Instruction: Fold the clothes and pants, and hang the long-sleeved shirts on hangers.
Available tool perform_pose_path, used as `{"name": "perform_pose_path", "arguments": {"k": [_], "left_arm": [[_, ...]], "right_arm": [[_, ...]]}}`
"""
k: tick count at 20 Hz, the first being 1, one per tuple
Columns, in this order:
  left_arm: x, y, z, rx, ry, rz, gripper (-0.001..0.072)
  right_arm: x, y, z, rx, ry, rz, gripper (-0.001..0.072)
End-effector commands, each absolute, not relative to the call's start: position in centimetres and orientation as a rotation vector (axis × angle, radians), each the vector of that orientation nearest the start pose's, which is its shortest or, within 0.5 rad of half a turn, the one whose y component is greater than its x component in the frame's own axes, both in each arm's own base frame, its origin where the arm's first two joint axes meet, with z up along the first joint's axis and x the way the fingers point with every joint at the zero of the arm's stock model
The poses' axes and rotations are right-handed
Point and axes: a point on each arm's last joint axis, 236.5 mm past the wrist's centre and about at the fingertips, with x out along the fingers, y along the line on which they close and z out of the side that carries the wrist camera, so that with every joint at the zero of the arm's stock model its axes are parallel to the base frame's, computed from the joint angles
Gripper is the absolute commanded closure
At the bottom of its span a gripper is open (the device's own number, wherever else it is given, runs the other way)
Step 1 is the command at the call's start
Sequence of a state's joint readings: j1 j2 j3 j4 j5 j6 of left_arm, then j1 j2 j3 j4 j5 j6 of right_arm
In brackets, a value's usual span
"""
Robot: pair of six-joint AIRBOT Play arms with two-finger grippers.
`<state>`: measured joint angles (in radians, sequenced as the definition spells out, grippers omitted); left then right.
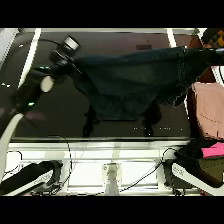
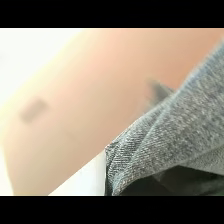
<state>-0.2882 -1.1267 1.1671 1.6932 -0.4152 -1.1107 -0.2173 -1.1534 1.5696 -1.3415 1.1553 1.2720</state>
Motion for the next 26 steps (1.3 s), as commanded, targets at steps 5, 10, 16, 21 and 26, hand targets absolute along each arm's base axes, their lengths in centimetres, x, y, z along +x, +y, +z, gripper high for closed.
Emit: {"name": "perform_pose_path", "arguments": {"k": [5, 10, 16, 21, 26], "left_arm": [[38.8, -6.0, 38.2, 0.848, -0.143, -0.086, 0.0678], [37.3, -4.2, 38.6, 0.853, -0.113, -0.052, 0.0679], [45.4, -5.5, 22.6, 0.842, 0.32, -0.239, 0.0678], [48.9, -11.3, 9.4, 0.931, 0.517, -0.478, 0.0679], [50.8, -17.3, 5.0, 0.982, 0.441, -0.572, 0.0677]], "right_arm": [[36.8, 6.2, 31.1, -0.053, 0.519, 0.392, 0.0674], [35.0, 8.8, 31.7, -0.106, 0.51, 0.455, 0.0674], [36.9, 4.5, 25.9, -0.158, 0.663, 0.291, 0.0674], [41.5, 3.6, 15.9, -0.1, 0.739, 0.244, 0.0674], [47.6, 1.7, 12.0, 0.063, 0.607, 0.098, 0.0674]]}}
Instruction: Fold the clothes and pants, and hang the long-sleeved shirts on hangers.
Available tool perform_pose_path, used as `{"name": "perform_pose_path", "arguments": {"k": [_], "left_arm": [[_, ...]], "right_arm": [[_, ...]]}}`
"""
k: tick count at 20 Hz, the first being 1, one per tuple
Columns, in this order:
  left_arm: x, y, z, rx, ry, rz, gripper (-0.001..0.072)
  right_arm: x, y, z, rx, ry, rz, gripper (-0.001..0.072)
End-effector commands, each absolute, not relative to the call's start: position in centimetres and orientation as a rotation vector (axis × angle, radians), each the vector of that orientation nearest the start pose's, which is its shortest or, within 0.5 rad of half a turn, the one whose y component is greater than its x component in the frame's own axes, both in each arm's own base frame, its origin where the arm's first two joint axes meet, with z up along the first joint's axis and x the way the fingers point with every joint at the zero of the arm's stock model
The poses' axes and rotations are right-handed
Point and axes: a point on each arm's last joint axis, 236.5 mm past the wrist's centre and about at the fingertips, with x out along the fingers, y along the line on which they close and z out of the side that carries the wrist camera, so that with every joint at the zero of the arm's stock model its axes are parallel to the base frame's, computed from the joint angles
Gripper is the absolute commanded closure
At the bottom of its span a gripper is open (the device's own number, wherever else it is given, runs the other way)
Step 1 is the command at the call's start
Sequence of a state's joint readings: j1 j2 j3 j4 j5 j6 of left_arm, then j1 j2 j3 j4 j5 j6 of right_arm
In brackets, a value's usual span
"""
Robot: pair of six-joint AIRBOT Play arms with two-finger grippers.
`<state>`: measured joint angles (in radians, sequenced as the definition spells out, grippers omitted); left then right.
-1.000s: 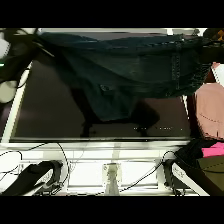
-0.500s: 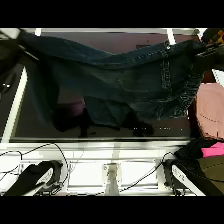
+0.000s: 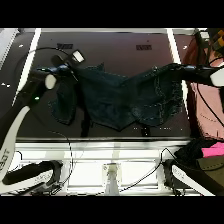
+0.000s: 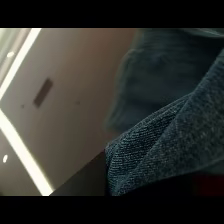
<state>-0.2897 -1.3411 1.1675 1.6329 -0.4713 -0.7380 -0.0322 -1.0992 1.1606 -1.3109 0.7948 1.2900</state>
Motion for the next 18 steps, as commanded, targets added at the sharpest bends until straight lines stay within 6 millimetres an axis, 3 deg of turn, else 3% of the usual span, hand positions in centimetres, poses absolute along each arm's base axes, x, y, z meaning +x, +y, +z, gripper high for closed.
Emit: {"name": "perform_pose_path", "arguments": {"k": [1, 2, 3, 4, 5, 9, 14, 15, 16, 17, 18], "left_arm": [[51.2, -18.0, 5.2, 0.981, 0.407, -0.569, 0.0672], [51.4, -18.4, 5.5, 0.969, 0.39, -0.563, 0.0589], [51.4, -18.4, 5.6, 0.925, 0.393, -0.55, 0.0343], [51.4, -18.4, 5.7, 0.859, 0.409, -0.533, 0.0052], [51.5, -18.1, 5.8, 0.765, 0.435, -0.504, 0.0006], [50.8, -17.6, 7.9, 0.615, 0.454, -0.456, 0.0007], [47.4, -16.2, 10.2, 0.622, 0.53, -0.464, 0.0007], [46.3, -15.7, 9.9, 0.628, 0.581, -0.472, 0.0007], [45.2, -15.2, 9.2, 0.634, 0.639, -0.481, 0.0007], [43.9, -14.5, 8.4, 0.633, 0.712, -0.487, 0.0007], [42.7, -14.0, 7.5, 0.609, 0.787, -0.484, 0.0007]], "right_arm": [[48.5, 1.4, 11.9, 0.075, 0.578, 0.082, 0.0673], [49.3, 1.2, 11.9, 0.075, 0.555, 0.072, 0.0674], [49.8, 1.0, 11.9, 0.074, 0.536, 0.064, 0.0674], [50.3, 0.8, 11.8, 0.074, 0.519, 0.057, 0.0673], [50.7, 0.5, 11.9, 0.073, 0.503, 0.048, 0.0674], [51.2, -3.2, 12.4, 0.089, 0.465, -0.027, 0.0674], [49.5, -12.0, 11.2, 0.195, 0.497, -0.209, 0.0669], [49.0, -13.3, 10.7, 0.203, 0.516, -0.233, 0.0562], [48.4, -14.3, 10.3, 0.213, 0.534, -0.252, 0.0379], [47.8, -15.2, 9.9, 0.223, 0.555, -0.269, 0.027], [47.3, -15.8, 9.4, 0.232, 0.579, -0.279, 0.0263]]}}
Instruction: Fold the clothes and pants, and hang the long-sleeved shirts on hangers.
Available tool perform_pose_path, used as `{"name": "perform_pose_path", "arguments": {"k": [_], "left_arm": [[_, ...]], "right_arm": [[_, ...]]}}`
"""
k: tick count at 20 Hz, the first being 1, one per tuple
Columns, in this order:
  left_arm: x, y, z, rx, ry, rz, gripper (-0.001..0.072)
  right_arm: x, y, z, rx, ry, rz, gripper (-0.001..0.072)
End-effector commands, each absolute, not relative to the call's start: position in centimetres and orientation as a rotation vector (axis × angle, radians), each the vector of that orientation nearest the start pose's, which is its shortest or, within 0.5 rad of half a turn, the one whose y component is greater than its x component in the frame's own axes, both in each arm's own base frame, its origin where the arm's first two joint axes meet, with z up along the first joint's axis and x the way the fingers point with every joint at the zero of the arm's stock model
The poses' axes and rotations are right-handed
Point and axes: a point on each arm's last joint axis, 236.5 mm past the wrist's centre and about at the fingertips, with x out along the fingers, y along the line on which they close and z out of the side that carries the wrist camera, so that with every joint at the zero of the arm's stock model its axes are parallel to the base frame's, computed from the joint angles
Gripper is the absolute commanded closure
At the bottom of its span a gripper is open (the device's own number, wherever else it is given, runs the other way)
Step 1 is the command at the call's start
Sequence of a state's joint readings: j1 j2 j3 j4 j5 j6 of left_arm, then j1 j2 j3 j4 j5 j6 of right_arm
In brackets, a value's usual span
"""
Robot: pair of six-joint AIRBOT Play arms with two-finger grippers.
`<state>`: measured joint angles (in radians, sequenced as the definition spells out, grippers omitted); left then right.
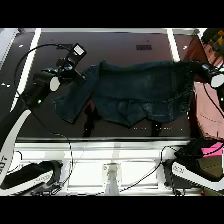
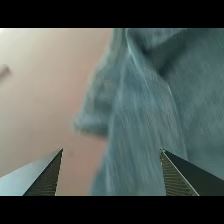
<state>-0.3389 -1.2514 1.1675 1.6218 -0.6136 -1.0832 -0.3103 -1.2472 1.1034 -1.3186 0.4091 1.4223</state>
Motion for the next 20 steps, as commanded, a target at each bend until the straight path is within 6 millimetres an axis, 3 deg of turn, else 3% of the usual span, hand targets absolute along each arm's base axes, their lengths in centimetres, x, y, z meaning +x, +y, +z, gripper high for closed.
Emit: {"name": "perform_pose_path", "arguments": {"k": [1, 2, 7, 13, 16, 20], "left_arm": [[41.5, -13.4, 6.6, 0.584, 0.859, -0.477, 0.0011], [40.5, -13.0, 5.9, 0.554, 0.919, -0.464, 0.0038], [35.9, -12.4, 2.5, 0.489, 1.157, -0.416, 0.0039], [31.5, -10.0, -3.3, 0.56, 1.321, -0.288, 0.0056], [29.9, -10.7, -4.7, 0.587, 1.357, -0.317, 0.0056], [29.1, -12.1, -5.1, 0.627, 1.358, -0.357, 0.0056]], "right_arm": [[46.8, -16.3, 8.9, 0.241, 0.6, -0.288, 0.0263], [46.4, -16.6, 8.6, 0.248, 0.616, -0.296, 0.0263], [45.4, -17.5, 7.8, 0.262, 0.656, -0.312, 0.0264], [45.1, -17.2, 7.4, 0.266, 0.676, -0.306, 0.0264], [45.0, -17.1, 7.3, 0.268, 0.685, -0.304, 0.0264], [44.8, -16.9, 7.0, 0.272, 0.704, -0.299, 0.0264]]}}
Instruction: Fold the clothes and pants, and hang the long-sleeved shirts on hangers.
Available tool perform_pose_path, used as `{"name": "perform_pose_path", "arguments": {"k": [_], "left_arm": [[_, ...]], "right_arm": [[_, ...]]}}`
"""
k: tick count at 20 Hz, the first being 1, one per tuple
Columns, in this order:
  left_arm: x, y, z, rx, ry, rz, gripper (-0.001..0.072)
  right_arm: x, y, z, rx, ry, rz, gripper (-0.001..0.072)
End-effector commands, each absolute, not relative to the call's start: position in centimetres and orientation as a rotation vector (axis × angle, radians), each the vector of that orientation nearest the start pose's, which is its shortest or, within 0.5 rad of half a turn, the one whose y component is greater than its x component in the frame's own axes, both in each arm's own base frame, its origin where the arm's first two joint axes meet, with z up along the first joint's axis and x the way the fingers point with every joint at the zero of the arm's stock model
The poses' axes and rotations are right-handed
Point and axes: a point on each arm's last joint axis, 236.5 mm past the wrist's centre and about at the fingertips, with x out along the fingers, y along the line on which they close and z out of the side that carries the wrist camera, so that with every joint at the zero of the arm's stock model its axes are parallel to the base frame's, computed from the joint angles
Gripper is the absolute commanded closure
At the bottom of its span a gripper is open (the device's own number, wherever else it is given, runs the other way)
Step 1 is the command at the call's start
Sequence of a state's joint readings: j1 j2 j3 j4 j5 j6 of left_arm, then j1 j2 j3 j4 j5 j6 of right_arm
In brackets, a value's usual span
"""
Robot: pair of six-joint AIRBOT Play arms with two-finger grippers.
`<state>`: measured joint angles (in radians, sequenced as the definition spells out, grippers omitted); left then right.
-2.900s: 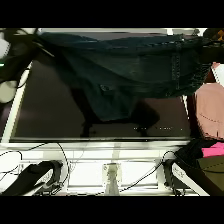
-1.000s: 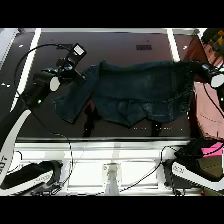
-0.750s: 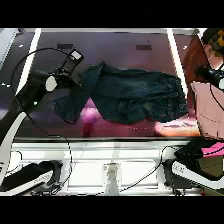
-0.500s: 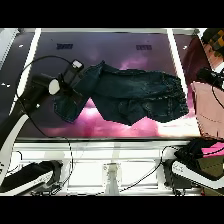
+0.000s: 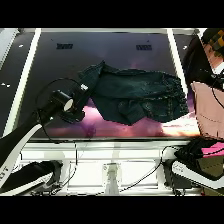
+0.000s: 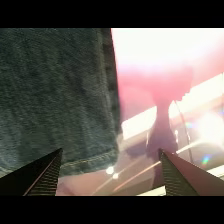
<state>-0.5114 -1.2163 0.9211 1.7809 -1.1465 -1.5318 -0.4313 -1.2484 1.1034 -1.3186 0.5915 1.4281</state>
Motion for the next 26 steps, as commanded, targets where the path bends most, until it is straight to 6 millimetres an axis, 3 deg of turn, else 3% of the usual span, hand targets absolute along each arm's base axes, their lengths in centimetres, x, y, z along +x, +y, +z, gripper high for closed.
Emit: {"name": "perform_pose_path", "arguments": {"k": [1, 5, 6, 7, 10, 14, 17, 18, 19, 21, 23, 25, 26], "left_arm": [[28.8, -12.1, -5.5, 0.637, 1.369, -0.361, 0.0059], [27.9, -11.0, -7.7, 0.665, 1.438, -0.332, 0.0066], [27.9, -10.7, -8.1, 0.681, 1.449, -0.322, 0.0098], [28.1, -10.3, -8.4, 0.684, 1.455, -0.296, 0.0164], [28.8, -9.1, -9.0, 0.714, 1.456, -0.227, 0.0164], [30.0, -8.3, -9.9, 0.76, 1.436, -0.18, 0.022], [29.8, -8.1, -10.8, 0.776, 1.461, -0.178, 0.0474], [29.8, -8.0, -10.8, 0.778, 1.461, -0.178, 0.0615], [30.0, -7.9, -10.7, 0.788, 1.455, -0.176, 0.0677], [30.9, -7.3, -9.7, 0.833, 1.413, -0.16, 0.0678], [32.4, -7.2, -6.9, 0.857, 1.323, -0.155, 0.0678], [34.5, -7.5, -1.7, 0.852, 1.171, -0.147, 0.0679], [35.8, -7.4, 1.8, 0.837, 1.064, -0.123, 0.0678]], "right_arm": [[44.7, -16.9, 6.9, 0.273, 0.709, -0.297, 0.0264], [44.7, -16.8, 6.8, 0.274, 0.712, -0.297, 0.0264], [44.7, -16.8, 6.8, 0.274, 0.712, -0.297, 0.0264], [44.7, -16.8, 6.8, 0.274, 0.712, -0.297, 0.0264], [44.7, -16.8, 6.8, 0.274, 0.712, -0.296, 0.0264], [44.7, -16.8, 6.8, 0.274, 0.712, -0.296, 0.0265], [44.7, -16.8, 6.8, 0.274, 0.712, -0.296, 0.0264], [44.7, -16.8, 6.8, 0.274, 0.712, -0.296, 0.0265], [44.7, -16.8, 6.8, 0.274, 0.712, -0.296, 0.0264], [44.7, -16.8, 6.8, 0.274, 0.712, -0.297, 0.0265], [44.6, -16.9, 6.8, 0.271, 0.713, -0.297, 0.0265], [44.6, -16.9, 6.8, 0.268, 0.713, -0.298, 0.0265], [44.6, -16.9, 6.8, 0.268, 0.713, -0.298, 0.0265]]}}
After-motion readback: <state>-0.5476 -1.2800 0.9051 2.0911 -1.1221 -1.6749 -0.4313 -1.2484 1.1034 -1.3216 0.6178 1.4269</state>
